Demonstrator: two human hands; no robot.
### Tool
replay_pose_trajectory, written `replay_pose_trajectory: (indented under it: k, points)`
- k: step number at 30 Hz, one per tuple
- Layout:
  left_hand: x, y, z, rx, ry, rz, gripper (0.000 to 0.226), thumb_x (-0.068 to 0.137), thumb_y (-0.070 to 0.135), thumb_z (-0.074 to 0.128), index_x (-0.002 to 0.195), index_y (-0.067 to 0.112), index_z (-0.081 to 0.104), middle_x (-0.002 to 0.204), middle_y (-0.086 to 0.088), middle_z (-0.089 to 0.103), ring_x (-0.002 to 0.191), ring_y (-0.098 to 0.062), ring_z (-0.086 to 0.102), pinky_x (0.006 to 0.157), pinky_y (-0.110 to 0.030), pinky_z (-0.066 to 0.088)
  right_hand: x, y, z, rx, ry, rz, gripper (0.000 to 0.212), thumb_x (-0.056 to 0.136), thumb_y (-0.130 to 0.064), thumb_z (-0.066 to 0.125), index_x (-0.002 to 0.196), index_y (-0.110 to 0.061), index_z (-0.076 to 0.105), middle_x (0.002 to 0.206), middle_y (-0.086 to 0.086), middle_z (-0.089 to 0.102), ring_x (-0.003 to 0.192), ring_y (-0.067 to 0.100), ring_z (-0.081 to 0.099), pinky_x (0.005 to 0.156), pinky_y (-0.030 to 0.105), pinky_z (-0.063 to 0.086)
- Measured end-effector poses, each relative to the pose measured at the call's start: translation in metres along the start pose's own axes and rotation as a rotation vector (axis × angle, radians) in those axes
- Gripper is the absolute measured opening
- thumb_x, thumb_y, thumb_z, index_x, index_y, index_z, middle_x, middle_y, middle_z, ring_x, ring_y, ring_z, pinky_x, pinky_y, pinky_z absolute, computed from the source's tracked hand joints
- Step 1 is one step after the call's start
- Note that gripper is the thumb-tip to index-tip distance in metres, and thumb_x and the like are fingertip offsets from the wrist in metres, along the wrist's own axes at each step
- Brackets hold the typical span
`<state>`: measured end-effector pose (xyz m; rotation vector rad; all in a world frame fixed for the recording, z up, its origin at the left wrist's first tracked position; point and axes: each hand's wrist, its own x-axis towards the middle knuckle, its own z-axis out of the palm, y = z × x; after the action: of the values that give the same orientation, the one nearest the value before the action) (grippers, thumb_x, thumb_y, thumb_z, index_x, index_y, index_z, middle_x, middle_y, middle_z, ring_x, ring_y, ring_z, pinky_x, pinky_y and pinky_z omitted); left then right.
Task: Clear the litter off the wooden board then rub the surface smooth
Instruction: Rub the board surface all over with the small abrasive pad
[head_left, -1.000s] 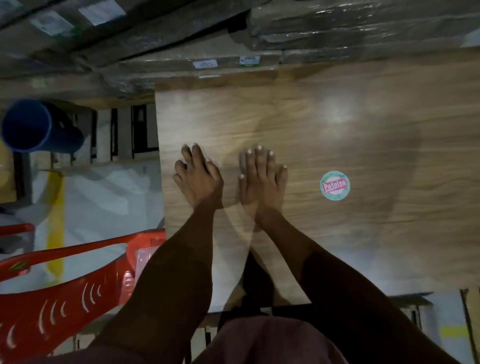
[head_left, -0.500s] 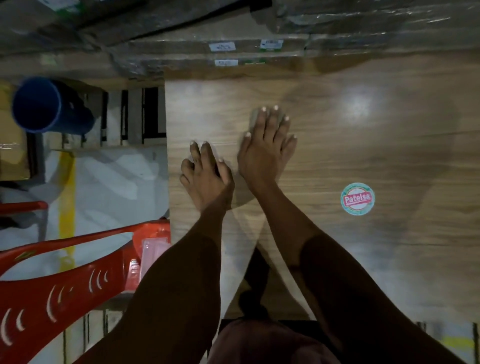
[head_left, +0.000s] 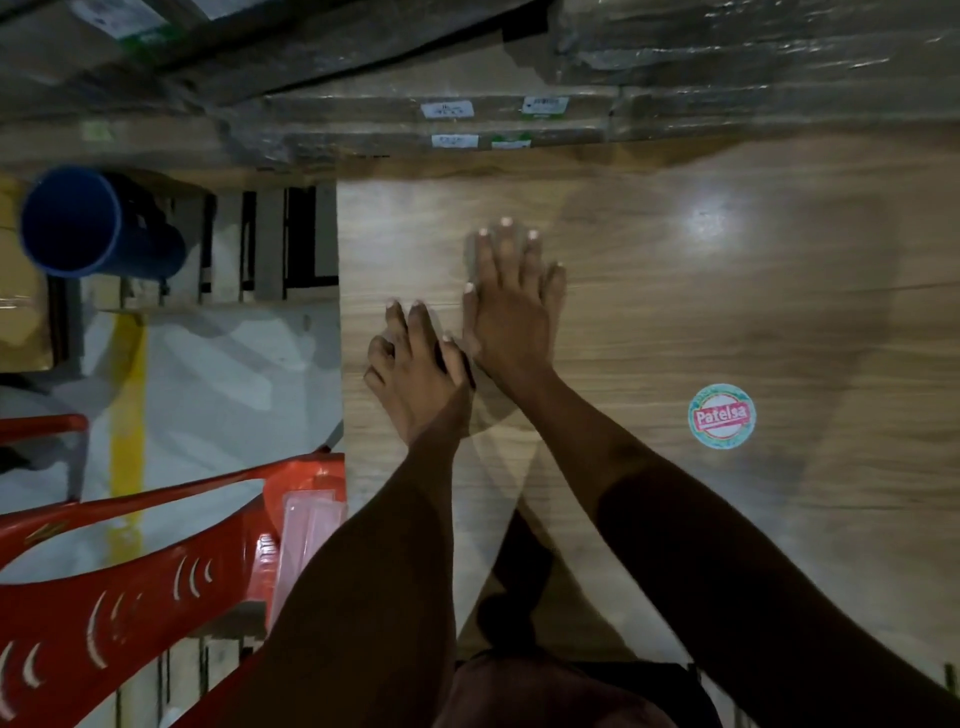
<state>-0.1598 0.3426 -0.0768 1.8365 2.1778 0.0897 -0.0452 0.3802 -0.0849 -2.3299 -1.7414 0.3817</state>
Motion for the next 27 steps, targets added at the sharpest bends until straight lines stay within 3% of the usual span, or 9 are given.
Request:
replay_pose_trajectory:
  k: [3,11,13,17,19,24,27]
  points:
    - [0.0,0.001,0.001,-0.009,0.003,-0.002,0.055,0.1,0.043,0.04,0.153,0.03,0.034,0.167,0.0,0.025,0.135,-0.035,0.036,0.104,-0.051,0.033,0.007,0.015,-0.001,-0.042,-0.036,-0.222,0.064,0.104,-0.041,0.036,0.163,-0.024,0.021,0.173,0.005,0.014,0.159,0.033,0.012,0.123,0.06,0.017]
    - [0.001,-0.001,0.004,-0.012,-0.004,-0.007,0.056,0.101,0.044,0.042,0.155,0.031,0.033,0.168,0.0,0.024,0.136,-0.036,0.037,0.104,-0.052,0.034,0.051,0.021,-0.009,-0.037,0.048,0.16,0.065,0.104,-0.045,0.025,0.165,-0.024,0.014,0.174,0.006,0.009,0.159,0.035,0.009,0.125,0.061,0.011]
    - [0.001,-0.001,0.004,-0.005,-0.002,-0.006,0.056,0.101,0.043,0.043,0.154,0.03,0.034,0.167,0.0,0.025,0.135,-0.037,0.037,0.103,-0.052,0.034,0.05,0.009,-0.007,-0.052,0.02,0.124,0.066,0.104,-0.045,0.026,0.165,-0.024,0.014,0.173,0.006,0.01,0.159,0.037,0.009,0.124,0.063,0.008]
    - [0.001,0.001,0.002,0.002,-0.01,-0.002,0.055,0.101,0.041,0.044,0.153,0.029,0.034,0.167,-0.001,0.025,0.135,-0.036,0.037,0.104,-0.053,0.034,0.045,0.003,0.0,-0.131,-0.023,-0.253,0.064,0.102,-0.043,0.034,0.162,-0.025,0.026,0.171,0.004,0.021,0.157,0.033,0.019,0.123,0.061,0.014]
    - [0.001,0.002,0.002,0.007,-0.022,0.001,0.056,0.101,0.043,0.042,0.154,0.028,0.033,0.168,-0.003,0.024,0.136,-0.037,0.036,0.105,-0.053,0.034,0.058,0.015,-0.003,-0.122,-0.003,-0.205,0.063,0.102,-0.043,0.033,0.162,-0.025,0.026,0.172,0.003,0.02,0.157,0.032,0.019,0.123,0.058,0.016]
    - [0.001,0.003,-0.001,-0.013,-0.081,0.023,0.064,0.098,0.053,0.045,0.154,0.026,0.028,0.169,-0.006,0.016,0.142,-0.036,0.025,0.11,-0.056,0.027,0.075,0.018,-0.012,-0.051,0.056,0.138,0.066,0.103,-0.045,0.025,0.165,-0.022,0.016,0.173,0.006,0.013,0.159,0.036,0.011,0.124,0.062,0.011]
    - [0.001,0.002,-0.004,-0.019,-0.068,0.015,0.066,0.096,0.054,0.048,0.154,0.027,0.031,0.169,-0.004,0.019,0.141,-0.035,0.027,0.11,-0.055,0.027,0.075,0.011,-0.01,-0.09,-0.024,-0.064,0.066,0.104,-0.045,0.024,0.165,-0.024,0.015,0.173,0.005,0.011,0.159,0.034,0.009,0.123,0.064,0.007]
